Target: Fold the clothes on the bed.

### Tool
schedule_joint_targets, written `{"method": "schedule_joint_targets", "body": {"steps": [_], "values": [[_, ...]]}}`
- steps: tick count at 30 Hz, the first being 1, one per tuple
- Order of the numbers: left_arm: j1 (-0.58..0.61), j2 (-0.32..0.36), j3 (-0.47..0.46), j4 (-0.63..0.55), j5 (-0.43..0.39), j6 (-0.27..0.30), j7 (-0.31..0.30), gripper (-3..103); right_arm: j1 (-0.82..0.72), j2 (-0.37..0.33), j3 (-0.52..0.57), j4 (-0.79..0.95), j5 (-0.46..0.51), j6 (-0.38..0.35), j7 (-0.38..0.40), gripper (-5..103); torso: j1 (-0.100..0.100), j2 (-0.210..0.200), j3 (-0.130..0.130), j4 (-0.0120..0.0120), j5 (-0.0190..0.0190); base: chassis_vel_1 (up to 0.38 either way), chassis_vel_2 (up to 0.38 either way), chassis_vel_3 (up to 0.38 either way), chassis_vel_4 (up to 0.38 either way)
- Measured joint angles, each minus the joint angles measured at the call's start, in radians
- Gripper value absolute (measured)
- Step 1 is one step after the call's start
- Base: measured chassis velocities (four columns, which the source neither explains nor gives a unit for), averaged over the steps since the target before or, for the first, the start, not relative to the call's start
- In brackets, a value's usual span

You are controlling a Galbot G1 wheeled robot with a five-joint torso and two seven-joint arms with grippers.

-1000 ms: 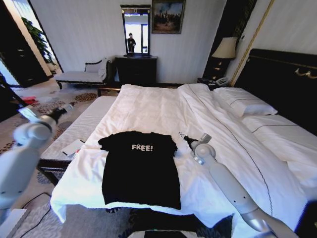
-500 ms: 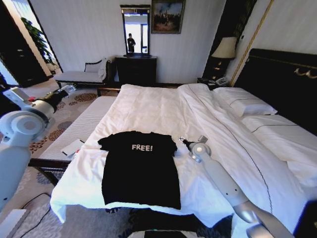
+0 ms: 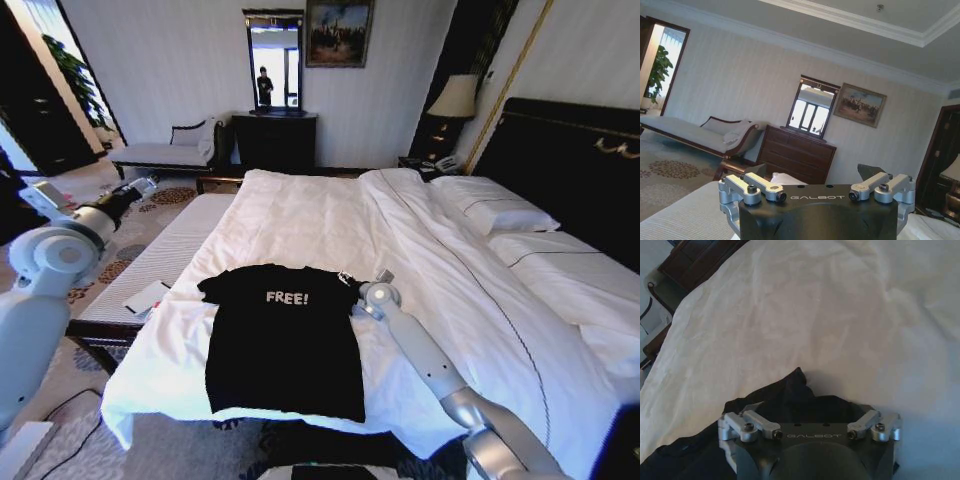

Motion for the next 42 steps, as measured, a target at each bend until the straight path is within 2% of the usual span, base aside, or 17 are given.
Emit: {"method": "schedule_joint_targets", "body": {"steps": [3, 6, 7, 9, 12, 16, 18, 21, 22, 25, 31, 34, 35, 37, 38, 40, 42], "values": [[0.003, 0.000, -0.001, 0.002, 0.001, 0.000, 0.000, 100, 0.006, 0.006, -0.005, -0.005, -0.008, 0.004, -0.006, 87, 0.000, 0.000, 0.000, 0.0001, 0.0000, 0.000, 0.000, 0.000, 0.000], [0.010, 0.000, -0.007, 0.008, 0.006, 0.000, 0.000, 100, 0.016, 0.009, -0.019, -0.014, -0.029, 0.012, -0.016, 71, 0.000, 0.000, 0.000, 0.0002, 0.0000, 0.000, 0.000, 0.000, 0.000], [0.010, 0.000, -0.007, 0.008, 0.006, 0.000, 0.000, 100, 0.016, 0.009, -0.019, -0.014, -0.029, 0.012, -0.016, 71, 0.000, 0.000, 0.000, 0.0002, 0.0000, 0.000, 0.000, 0.000, 0.000], [0.012, 0.000, -0.008, 0.011, 0.009, 0.000, 0.000, 100, 0.020, 0.008, -0.026, -0.015, -0.036, 0.015, -0.017, 60, 0.000, 0.000, 0.000, 0.0001, -0.0001, 0.000, 0.000, 0.000, 0.000], [0.013, 0.001, -0.010, 0.012, 0.010, 0.000, -0.001, 100, 0.023, 0.004, -0.033, -0.017, -0.054, 0.020, -0.019, 54, 0.000, 0.000, 0.000, 0.0002, -0.0001, 0.000, 0.000, 0.000, 0.000], [0.017, 0.001, -0.012, 0.012, 0.012, -0.001, -0.002, 100, 0.025, -0.010, -0.041, -0.023, -0.093, 0.035, -0.026, 33, 0.000, 0.000, 0.000, 0.0001, 0.0000, 0.000, 0.000, 0.000, 0.000], [0.018, 0.001, -0.012, 0.012, 0.014, -0.001, -0.002, 100, 0.025, -0.015, -0.041, -0.020, -0.095, 0.036, -0.026, 33, 0.000, 0.000, 0.000, 0.0001, 0.0001, 0.000, 0.000, 0.000, 0.000], [0.018, 0.000, -0.012, 0.016, 0.018, -0.002, -0.002, 100, 0.029, -0.033, -0.045, -0.009, -0.096, 0.037, -0.026, 16, 0.000, 0.000, 0.000, 0.0000, 0.0001, 0.000, 0.000, 0.000, 0.000], [0.018, 0.000, -0.012, 0.016, 0.018, -0.002, -0.002, 100, 0.029, -0.033, -0.045, -0.009, -0.096, 0.037, -0.026, 16, 0.000, 0.000, 0.000, 0.0000, 0.0001, 0.000, 0.000, 0.000, 0.000], [0.016, 0.000, -0.012, 0.020, 0.021, -0.003, -0.003, 100, 0.040, -0.052, -0.060, -0.007, -0.099, 0.036, -0.026, 2, 0.000, 0.000, 0.000, 0.0001, 0.0000, 0.000, 0.000, 0.000, 0.000], [0.022, -0.003, -0.012, 0.020, 0.026, -0.003, -0.003, 100, 0.047, -0.061, -0.072, -0.007, -0.111, 0.032, -0.030, -2, 0.000, 0.000, 0.000, 0.0000, 0.0001, 0.000, 0.000, 0.000, 0.000], [0.028, -0.005, -0.012, 0.022, 0.034, -0.005, -0.004, 100, 0.040, -0.050, -0.062, -0.013, -0.109, 0.030, -0.035, 11, 0.000, 0.000, 0.000, 0.0003, 0.0000, 0.000, 0.000, 0.000, 0.000], [0.028, -0.005, -0.012, 0.022, 0.034, -0.005, -0.004, 100, 0.040, -0.050, -0.062, -0.013, -0.109, 0.030, -0.035, 11, 0.000, 0.000, 0.000, 0.0003, 0.0000, 0.000, 0.000, 0.000, 0.000], [0.028, -0.005, -0.012, 0.025, 0.035, -0.005, -0.004, 100, 0.029, -0.044, -0.053, -0.015, -0.103, 0.028, -0.053, 21, 0.000, 0.000, 0.000, 0.0003, 0.0000, 0.000, 0.000, 0.000, 0.000], [0.027, -0.005, -0.011, 0.026, 0.035, -0.005, -0.005, 100, 0.027, -0.044, -0.051, -0.015, -0.101, 0.027, -0.060, 21, 0.000, 0.000, 0.000, 0.0002, 0.0000, 0.000, 0.000, 0.000, 0.000], [0.026, -0.003, -0.009, 0.027, 0.035, -0.005, -0.005, 100, 0.024, -0.046, -0.051, -0.016, -0.101, 0.024, -0.073, 33, 0.000, 0.000, 0.000, 0.0000, 0.0000, 0.000, 0.000, 0.000, 0.000], [0.025, -0.002, -0.007, 0.027, 0.036, -0.006, -0.005, 100, 0.024, -0.048, -0.054, -0.019, -0.103, 0.022, -0.080, 37, 0.000, 0.000, 0.000, 0.0000, 0.0000, 0.000, 0.000, 0.000, 0.000]]}}
